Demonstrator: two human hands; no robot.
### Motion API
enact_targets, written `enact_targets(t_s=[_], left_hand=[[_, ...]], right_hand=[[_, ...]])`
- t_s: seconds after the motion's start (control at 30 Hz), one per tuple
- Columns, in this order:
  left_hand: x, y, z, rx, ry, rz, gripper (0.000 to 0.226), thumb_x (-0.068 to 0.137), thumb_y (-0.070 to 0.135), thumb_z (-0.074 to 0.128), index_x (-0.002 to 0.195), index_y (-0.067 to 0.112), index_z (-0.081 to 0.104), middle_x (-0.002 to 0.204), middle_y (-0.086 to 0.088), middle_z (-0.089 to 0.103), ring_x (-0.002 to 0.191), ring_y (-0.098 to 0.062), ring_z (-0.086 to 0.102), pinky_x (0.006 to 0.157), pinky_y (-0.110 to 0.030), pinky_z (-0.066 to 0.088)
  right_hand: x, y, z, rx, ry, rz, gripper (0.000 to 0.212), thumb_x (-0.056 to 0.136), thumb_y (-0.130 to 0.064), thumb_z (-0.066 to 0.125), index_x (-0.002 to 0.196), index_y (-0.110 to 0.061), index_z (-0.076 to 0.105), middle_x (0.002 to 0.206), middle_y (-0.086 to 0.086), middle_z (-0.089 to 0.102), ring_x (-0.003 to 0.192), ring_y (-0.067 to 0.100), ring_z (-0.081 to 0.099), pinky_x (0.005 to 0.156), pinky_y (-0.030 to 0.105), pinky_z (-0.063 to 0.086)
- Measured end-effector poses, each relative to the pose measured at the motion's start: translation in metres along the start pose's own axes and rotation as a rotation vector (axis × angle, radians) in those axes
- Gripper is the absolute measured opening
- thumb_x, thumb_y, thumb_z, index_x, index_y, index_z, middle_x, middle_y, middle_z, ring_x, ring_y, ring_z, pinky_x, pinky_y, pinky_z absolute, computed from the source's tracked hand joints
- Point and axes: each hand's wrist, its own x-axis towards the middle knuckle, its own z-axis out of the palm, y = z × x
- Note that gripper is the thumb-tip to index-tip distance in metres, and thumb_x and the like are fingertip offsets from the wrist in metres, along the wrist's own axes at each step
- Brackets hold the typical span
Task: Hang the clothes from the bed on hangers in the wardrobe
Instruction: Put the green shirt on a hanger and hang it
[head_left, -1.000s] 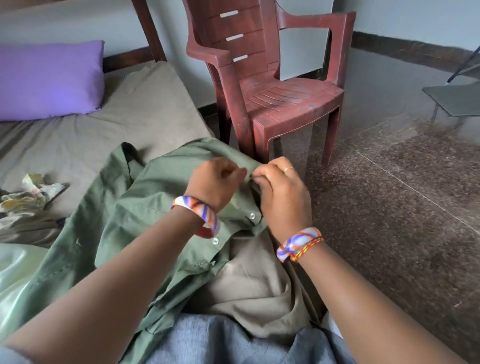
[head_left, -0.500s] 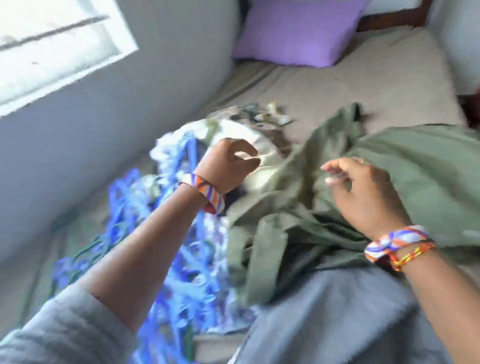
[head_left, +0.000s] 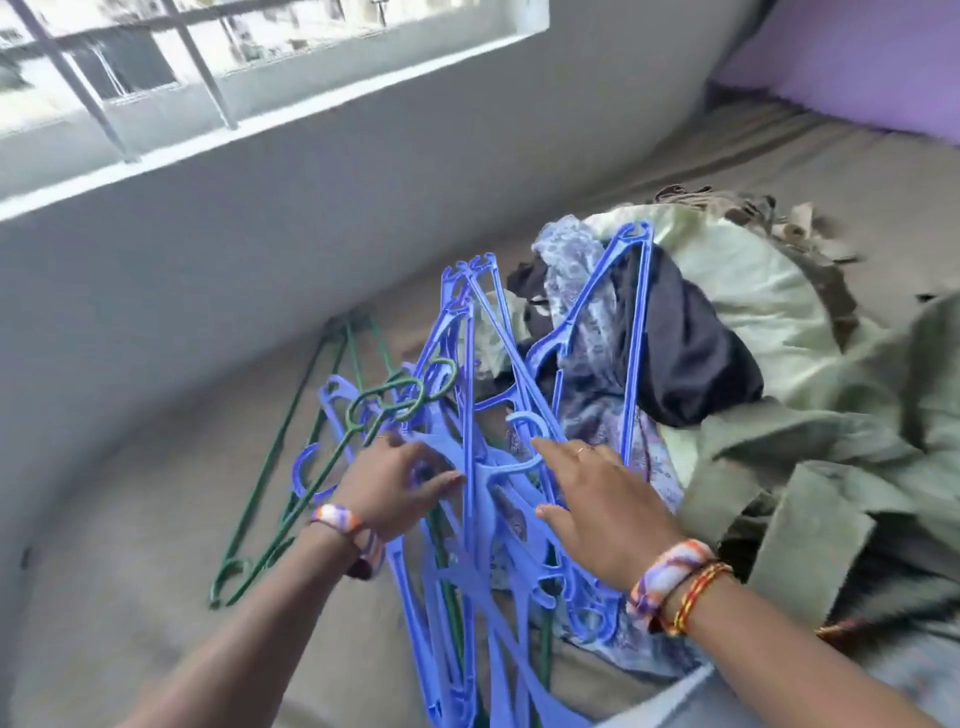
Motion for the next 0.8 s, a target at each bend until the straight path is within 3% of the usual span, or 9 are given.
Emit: enact_targets(t_s=[0.1, 0.2, 0.33, 0.43, 0.47, 0.53, 0.6, 0.73, 0.8], left_hand=[[0.012, 0.014, 0.014, -0.005, 0.063, 0.010, 0.073, 0.051, 0.083, 0.039, 0.084, 0.025, 0.068, 0.081, 0.003, 0.059, 0.092, -0.018, 0.052, 0.078, -0.029, 0.042], [0.027, 0.012, 0.017, -0.087, 0.204, -0.058, 0.042, 0.071, 0.058, 0.067, 0.085, 0.019, 0.069, 0.086, -0.007, 0.063, 0.092, -0.022, 0.055, 0.075, -0.030, 0.041], [0.031, -0.010, 0.002, -0.099, 0.362, -0.013, 0.034, 0.072, 0.046, 0.060, 0.078, 0.013, 0.066, 0.079, -0.006, 0.066, 0.081, -0.028, 0.062, 0.068, -0.033, 0.047], [0.034, -0.031, -0.010, -0.044, 0.580, -0.061, 0.028, 0.074, 0.029, 0.075, 0.085, 0.007, 0.061, 0.089, -0.014, 0.063, 0.086, -0.034, 0.059, 0.072, -0.039, 0.043], [0.036, -0.037, -0.012, -0.024, 0.570, -0.132, 0.033, 0.074, 0.028, 0.076, 0.093, 0.005, 0.060, 0.097, -0.017, 0.061, 0.093, -0.036, 0.056, 0.078, -0.040, 0.041], [0.039, -0.049, -0.010, 0.082, 0.356, -0.309, 0.046, 0.081, 0.038, 0.067, 0.110, 0.004, 0.056, 0.114, -0.021, 0.056, 0.107, -0.038, 0.052, 0.087, -0.039, 0.039], [0.037, -0.052, -0.009, 0.160, 0.171, -0.349, 0.043, 0.088, 0.041, 0.057, 0.113, 0.006, 0.057, 0.115, -0.022, 0.057, 0.108, -0.037, 0.053, 0.086, -0.036, 0.041], [0.029, -0.048, -0.028, -0.030, 0.244, -0.344, 0.020, 0.087, 0.027, 0.061, 0.079, 0.009, 0.064, 0.080, -0.016, 0.062, 0.088, -0.037, 0.059, 0.065, -0.029, 0.039], [0.025, -0.046, -0.042, -0.138, 0.340, -0.378, 0.029, 0.086, 0.027, 0.062, 0.064, 0.008, 0.057, 0.059, -0.011, 0.052, 0.073, -0.037, 0.059, 0.060, -0.030, 0.042]], right_hand=[[0.001, -0.001, 0.004, 0.009, 0.075, 0.147, 0.066, 0.095, -0.033, 0.048, 0.147, -0.021, 0.010, 0.149, 0.009, 0.016, 0.133, 0.028, 0.025, 0.108, 0.036, 0.031], [0.004, 0.005, 0.006, 0.017, 0.082, 0.223, 0.062, 0.093, -0.018, 0.048, 0.144, -0.016, 0.014, 0.139, 0.009, 0.034, 0.127, 0.027, 0.036, 0.103, 0.035, 0.036], [0.006, 0.013, -0.004, 0.019, 0.074, 0.249, 0.052, 0.094, -0.014, 0.043, 0.141, -0.019, 0.023, 0.129, 0.004, 0.051, 0.117, 0.026, 0.050, 0.087, 0.034, 0.044], [0.005, 0.012, -0.006, 0.005, 0.064, 0.229, 0.041, 0.094, -0.018, 0.041, 0.134, -0.020, 0.032, 0.121, 0.005, 0.056, 0.112, 0.026, 0.053, 0.080, 0.033, 0.044], [0.005, 0.011, -0.006, -0.009, 0.063, 0.218, 0.038, 0.094, -0.019, 0.040, 0.132, -0.020, 0.034, 0.117, 0.005, 0.057, 0.111, 0.026, 0.053, 0.077, 0.032, 0.044], [0.004, 0.010, -0.004, -0.030, 0.067, 0.193, 0.035, 0.095, -0.020, 0.040, 0.130, -0.020, 0.034, 0.112, 0.004, 0.058, 0.108, 0.024, 0.053, 0.074, 0.032, 0.043], [0.002, 0.010, -0.004, -0.033, 0.085, 0.171, 0.035, 0.096, -0.023, 0.040, 0.131, -0.022, 0.033, 0.108, 0.001, 0.057, 0.106, 0.022, 0.053, 0.073, 0.031, 0.042], [-0.001, 0.015, -0.003, -0.034, 0.078, 0.133, 0.038, 0.098, -0.029, 0.040, 0.134, -0.025, 0.028, 0.102, 0.000, 0.053, 0.104, 0.021, 0.055, 0.078, 0.031, 0.045], [-0.002, 0.018, -0.001, -0.015, 0.067, 0.120, 0.039, 0.097, -0.032, 0.042, 0.133, -0.025, 0.030, 0.100, -0.001, 0.055, 0.099, 0.020, 0.058, 0.074, 0.030, 0.044]])
